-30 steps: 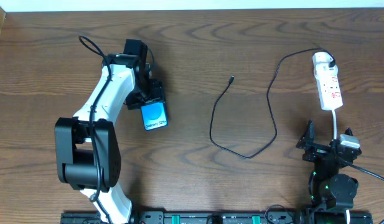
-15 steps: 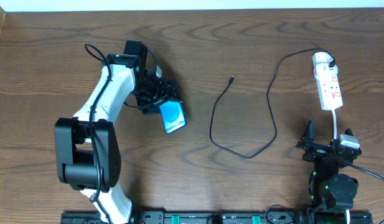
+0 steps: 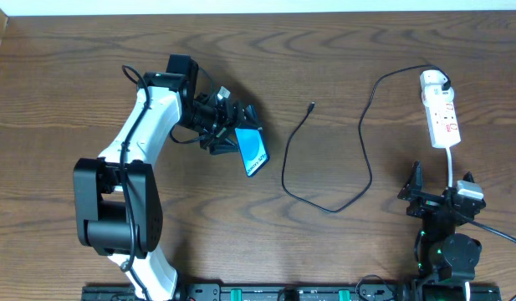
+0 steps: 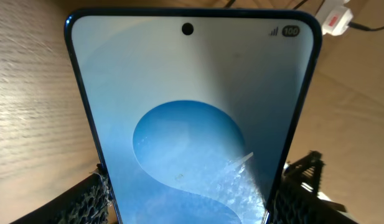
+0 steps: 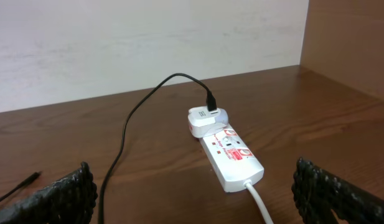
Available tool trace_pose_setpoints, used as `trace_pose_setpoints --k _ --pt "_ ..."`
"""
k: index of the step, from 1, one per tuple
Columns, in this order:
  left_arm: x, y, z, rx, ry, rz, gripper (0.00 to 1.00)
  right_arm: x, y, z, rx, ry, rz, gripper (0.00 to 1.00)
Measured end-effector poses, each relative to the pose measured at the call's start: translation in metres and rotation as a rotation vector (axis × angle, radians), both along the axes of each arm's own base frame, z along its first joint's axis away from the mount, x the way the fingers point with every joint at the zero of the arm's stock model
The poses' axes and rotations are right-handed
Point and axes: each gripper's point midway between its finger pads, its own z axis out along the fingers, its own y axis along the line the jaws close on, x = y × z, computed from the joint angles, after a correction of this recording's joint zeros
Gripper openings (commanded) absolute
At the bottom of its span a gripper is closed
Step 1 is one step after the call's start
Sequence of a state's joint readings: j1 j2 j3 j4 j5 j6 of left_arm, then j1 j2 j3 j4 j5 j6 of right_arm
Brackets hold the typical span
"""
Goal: Plug charger to phone and switch on socket
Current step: 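Carry the held phone rightward toward the table center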
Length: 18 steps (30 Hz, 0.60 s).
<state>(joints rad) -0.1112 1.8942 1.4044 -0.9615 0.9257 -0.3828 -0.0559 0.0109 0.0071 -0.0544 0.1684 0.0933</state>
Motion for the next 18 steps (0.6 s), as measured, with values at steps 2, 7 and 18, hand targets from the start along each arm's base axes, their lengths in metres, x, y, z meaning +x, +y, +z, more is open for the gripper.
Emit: trace_pose_setpoints --k 2,7,18 --pt "-0.0002 -0.0016 0.0019 -0.013 0.02 0.015 0.61 0.0 0.0 0.0 0.0 0.0 0.0 0.99" --pt "-0.0005 -0.0032 0.0039 -0.024 0.071 0.054 0.58 0.0 0.0 0.0 0.0 0.0 0.0 0.99" --pt "-0.0006 -0.0041 0.0051 -0.025 0.158 0.124 0.58 0.0 0.0 0.0 0.0 0.0 0.0 0.99"
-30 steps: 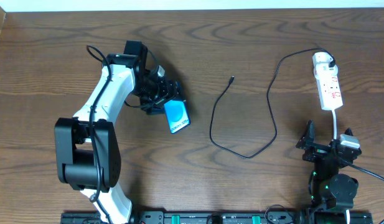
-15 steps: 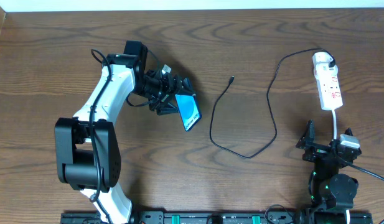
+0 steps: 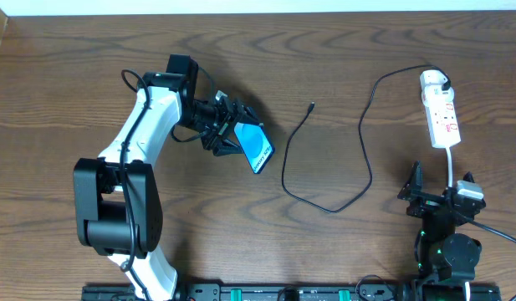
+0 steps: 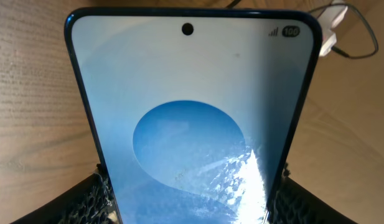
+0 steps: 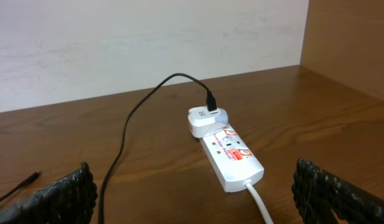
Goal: Plug charger to phone and switch on socket
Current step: 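Carry the held phone rightward toward the table center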
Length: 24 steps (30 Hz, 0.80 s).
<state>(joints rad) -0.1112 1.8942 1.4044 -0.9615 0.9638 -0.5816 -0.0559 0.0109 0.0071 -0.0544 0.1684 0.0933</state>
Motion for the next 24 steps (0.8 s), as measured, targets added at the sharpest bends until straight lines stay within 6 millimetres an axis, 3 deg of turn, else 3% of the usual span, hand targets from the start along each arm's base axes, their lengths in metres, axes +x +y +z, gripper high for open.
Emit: trace_pose_setpoints --k 15,19,24 --pt "0.0 0.0 0.0 0.003 0.037 0.029 0.58 0.0 0.0 0.0 0.0 0.0 0.0 0.99" --pt "0.0 0.0 0.0 0.003 0.037 0.029 0.51 0.0 0.0 0.0 0.0 0.0 0.0 0.99" --pt "-0.0002 0.0 0.0 0.003 0.039 0.029 0.51 0.0 0.0 0.0 0.0 0.0 0.0 0.99"
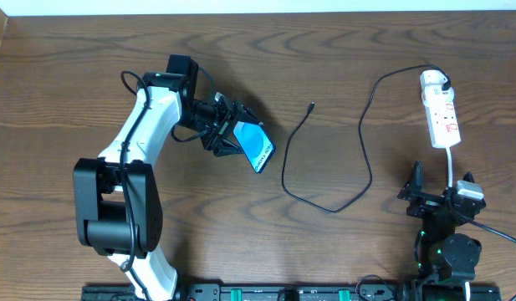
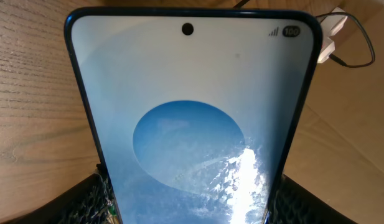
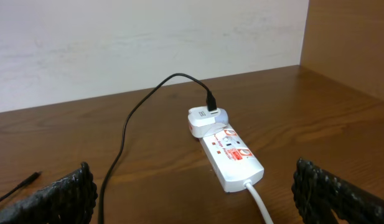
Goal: Plug charger to phone and switch on socket
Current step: 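Carry the held phone rightward toward the table center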
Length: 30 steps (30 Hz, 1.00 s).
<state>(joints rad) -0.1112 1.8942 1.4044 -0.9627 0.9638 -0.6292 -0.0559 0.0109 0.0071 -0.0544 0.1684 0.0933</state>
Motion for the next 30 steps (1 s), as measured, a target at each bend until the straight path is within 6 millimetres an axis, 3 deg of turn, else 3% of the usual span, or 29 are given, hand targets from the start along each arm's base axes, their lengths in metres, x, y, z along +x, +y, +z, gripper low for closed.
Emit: trace_pose_setpoints --k 30 --pt "0.0017 0.0028 -0.0036 0.031 0.039 0.041 0.51 0.0 0.0 0.0 0.0 0.0 0.0 0.99"
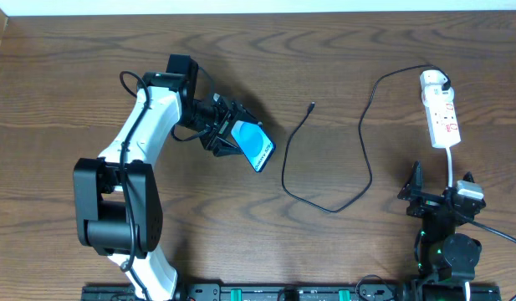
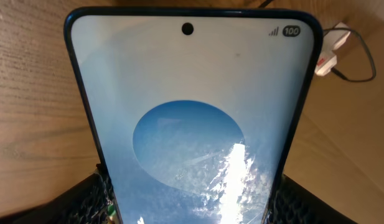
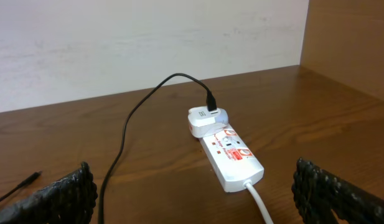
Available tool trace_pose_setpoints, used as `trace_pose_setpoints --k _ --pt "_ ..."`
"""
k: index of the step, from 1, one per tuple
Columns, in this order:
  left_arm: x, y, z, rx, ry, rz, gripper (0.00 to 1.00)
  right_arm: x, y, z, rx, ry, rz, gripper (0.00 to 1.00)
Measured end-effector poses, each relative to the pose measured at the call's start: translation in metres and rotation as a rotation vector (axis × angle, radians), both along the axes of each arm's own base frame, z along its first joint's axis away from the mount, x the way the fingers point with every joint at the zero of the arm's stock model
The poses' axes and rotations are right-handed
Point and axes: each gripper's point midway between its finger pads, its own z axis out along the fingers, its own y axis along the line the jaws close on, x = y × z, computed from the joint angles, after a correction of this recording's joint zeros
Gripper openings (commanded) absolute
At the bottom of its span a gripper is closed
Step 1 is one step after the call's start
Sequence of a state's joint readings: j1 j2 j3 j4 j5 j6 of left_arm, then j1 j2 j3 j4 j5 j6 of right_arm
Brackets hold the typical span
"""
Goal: Plug charger to phone and switch on socket
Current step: 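Carry the held phone rightward toward the table center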
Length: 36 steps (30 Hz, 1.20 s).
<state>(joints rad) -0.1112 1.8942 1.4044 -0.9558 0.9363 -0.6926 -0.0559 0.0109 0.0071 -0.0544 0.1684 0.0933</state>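
Observation:
My left gripper (image 1: pixel 232 140) is shut on a blue-screened phone (image 1: pixel 253 145), held tilted over the table left of centre; its lit screen (image 2: pixel 192 118) fills the left wrist view. The black charger cable (image 1: pixel 324 150) loops across the middle, its free plug (image 1: pixel 312 107) lying to the right of the phone. Its other end enters a white adapter (image 1: pixel 433 81) on the white socket strip (image 1: pixel 441 119) at the far right, also visible as the socket strip (image 3: pixel 229 155). My right gripper (image 3: pixel 192 190) rests open near the front right, below the strip.
The strip's white mains lead (image 1: pixel 452 163) runs down toward the right arm's base (image 1: pixel 446 242). A wooden side wall (image 3: pixel 350 43) rises to the right of the strip. A black rail (image 1: pixel 283 293) lines the table's front edge.
The phone in my left gripper has barely shifted; the wrist view shows the adapter a little lower on the right. The right arm has not moved.
My left gripper held the phone left of centre. It then stood a little further right, nearer the cable's free plug, and has stayed there with only small changes of tilt. The right gripper has stayed open and still by the strip.

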Motion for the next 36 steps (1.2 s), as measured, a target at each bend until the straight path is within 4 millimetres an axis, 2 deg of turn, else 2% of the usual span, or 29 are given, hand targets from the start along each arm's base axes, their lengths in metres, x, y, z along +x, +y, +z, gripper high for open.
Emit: trace_pose_setpoints --k 5,18,36 --pt "0.0 -0.001 0.001 -0.005 0.049 0.04 0.51 0.0 0.0 0.0 0.0 0.0 0.0 0.99" --pt "-0.002 -0.014 0.021 -0.131 0.19 0.119 0.51 0.0 0.0 0.0 0.0 0.0 0.0 0.99" --pt "0.008 -0.023 0.036 -0.215 0.38 0.257 0.51 0.0 0.0 0.0 0.0 0.0 0.0 0.99"
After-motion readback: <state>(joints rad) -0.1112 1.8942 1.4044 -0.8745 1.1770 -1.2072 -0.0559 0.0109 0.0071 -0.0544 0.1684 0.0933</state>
